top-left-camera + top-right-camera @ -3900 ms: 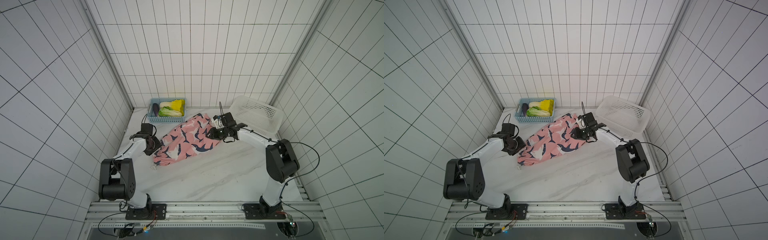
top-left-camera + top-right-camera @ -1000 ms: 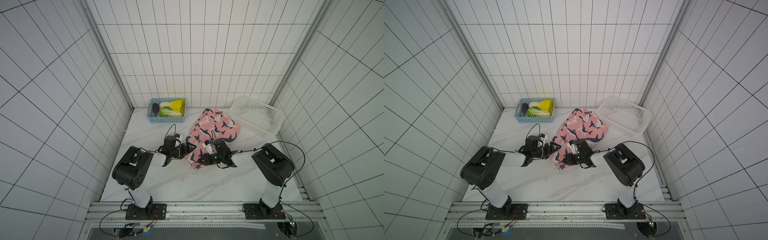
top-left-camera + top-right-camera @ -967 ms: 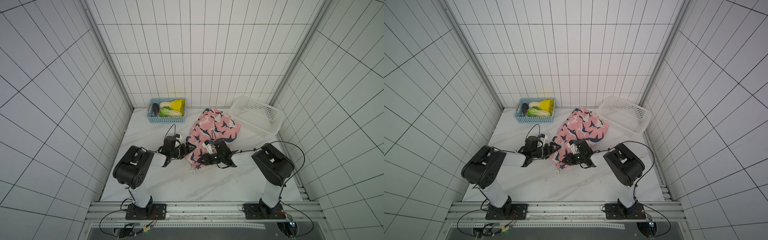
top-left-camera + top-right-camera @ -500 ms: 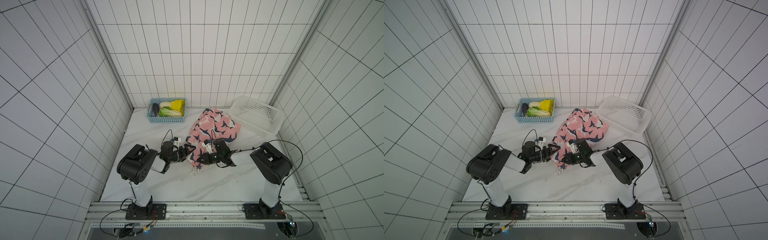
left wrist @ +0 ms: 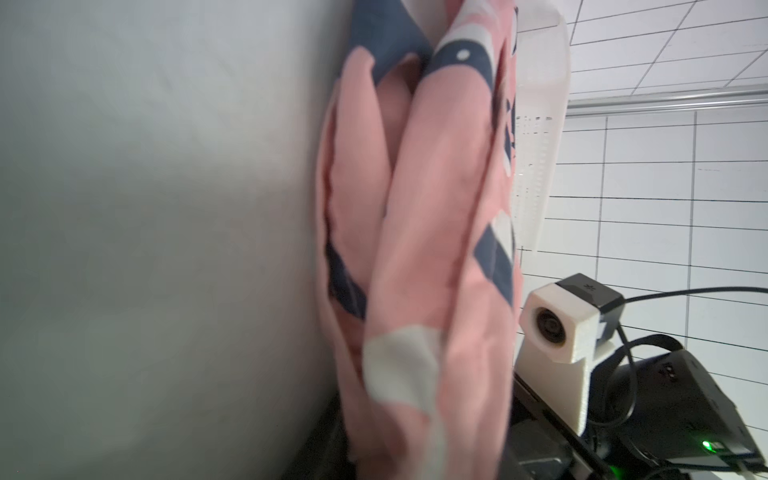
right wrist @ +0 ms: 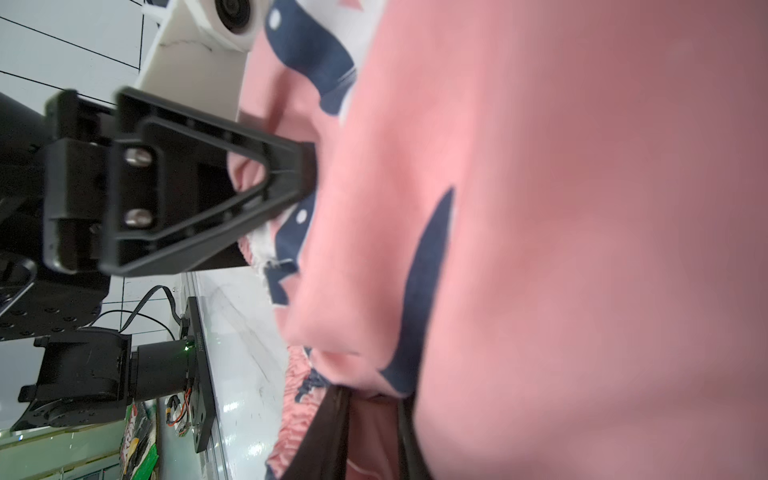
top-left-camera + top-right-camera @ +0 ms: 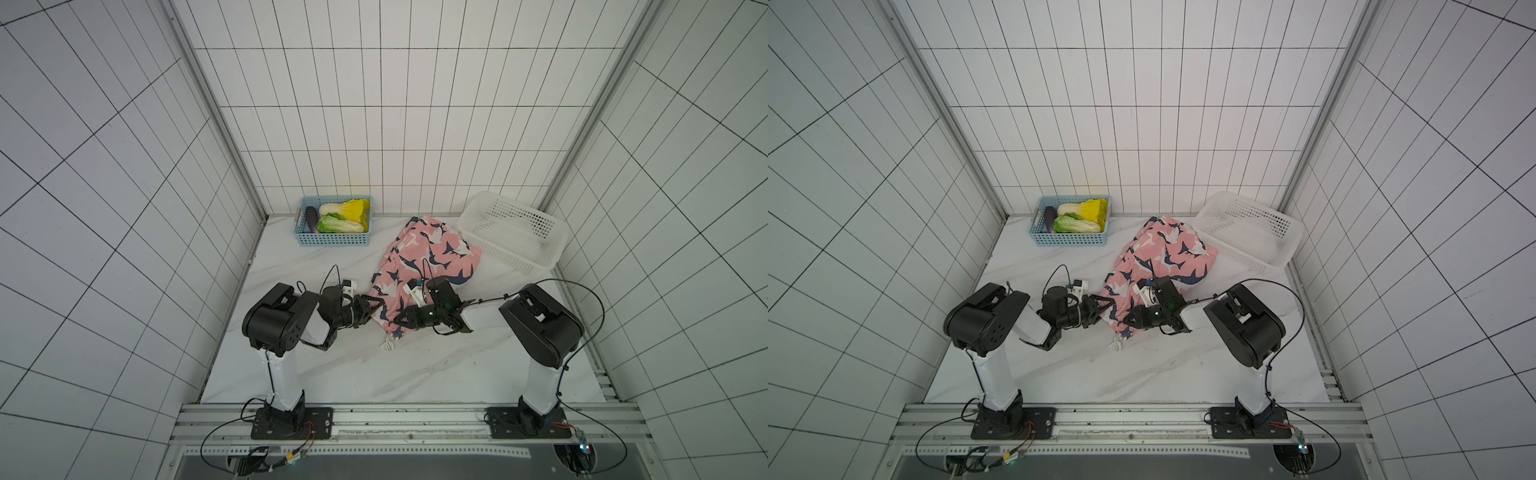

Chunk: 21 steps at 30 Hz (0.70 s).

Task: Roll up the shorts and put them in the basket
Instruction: Roll the shorts at the center of the board.

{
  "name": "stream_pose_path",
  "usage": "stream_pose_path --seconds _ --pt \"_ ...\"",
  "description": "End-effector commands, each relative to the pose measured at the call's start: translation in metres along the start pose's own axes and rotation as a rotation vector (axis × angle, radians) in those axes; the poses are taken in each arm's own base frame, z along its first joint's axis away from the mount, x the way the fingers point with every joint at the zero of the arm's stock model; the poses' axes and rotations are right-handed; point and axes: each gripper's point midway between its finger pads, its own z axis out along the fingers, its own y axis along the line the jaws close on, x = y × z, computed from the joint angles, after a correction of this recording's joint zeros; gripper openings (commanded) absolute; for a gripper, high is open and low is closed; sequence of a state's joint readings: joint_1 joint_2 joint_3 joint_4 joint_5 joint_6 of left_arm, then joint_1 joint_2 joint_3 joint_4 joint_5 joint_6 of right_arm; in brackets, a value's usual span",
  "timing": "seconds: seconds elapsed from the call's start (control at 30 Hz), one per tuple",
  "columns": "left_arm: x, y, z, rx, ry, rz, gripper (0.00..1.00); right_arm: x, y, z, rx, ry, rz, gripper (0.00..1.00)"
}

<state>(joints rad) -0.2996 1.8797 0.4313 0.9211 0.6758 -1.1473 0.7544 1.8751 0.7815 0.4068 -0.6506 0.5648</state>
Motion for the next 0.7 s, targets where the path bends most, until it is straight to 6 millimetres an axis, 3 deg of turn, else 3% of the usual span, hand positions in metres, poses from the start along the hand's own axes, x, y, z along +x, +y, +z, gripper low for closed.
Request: stream_pose_path --seconds 0.0,0.03,0.1,0.3,0.57,0.6,0.67 --pt "-0.001 -0.005 -0.003 -0.042 0.013 0.048 0.18 0.049 -0.056 -0.006 0.219 0.122 0.106 0.25" --pt "-0.001 -0.007 -0.001 -0.053 0.021 0.059 0.16 0.048 -0.055 -0.007 0.224 0.123 0.098 0.25" --pt "-0.003 -0.007 0.001 -0.071 0.029 0.060 0.00 0.047 -0.051 -0.010 0.236 0.126 0.075 0.26" --pt "-0.008 0.002 -0.002 -0.180 0.031 0.027 0.00 0.031 -0.033 -0.032 0.339 0.104 -0.077 0.39" --pt "-0.012 0.000 -0.018 -0.338 0.059 -0.027 0.00 0.007 -0.006 -0.082 0.611 0.001 -0.388 0.52" --pt "-0.012 -0.002 -0.018 -0.344 0.068 -0.028 0.00 0.007 -0.003 -0.085 0.643 -0.002 -0.429 0.68" --pt "-0.013 -0.004 -0.019 -0.360 0.077 -0.046 0.00 0.010 0.007 -0.082 0.676 0.007 -0.537 0.71"
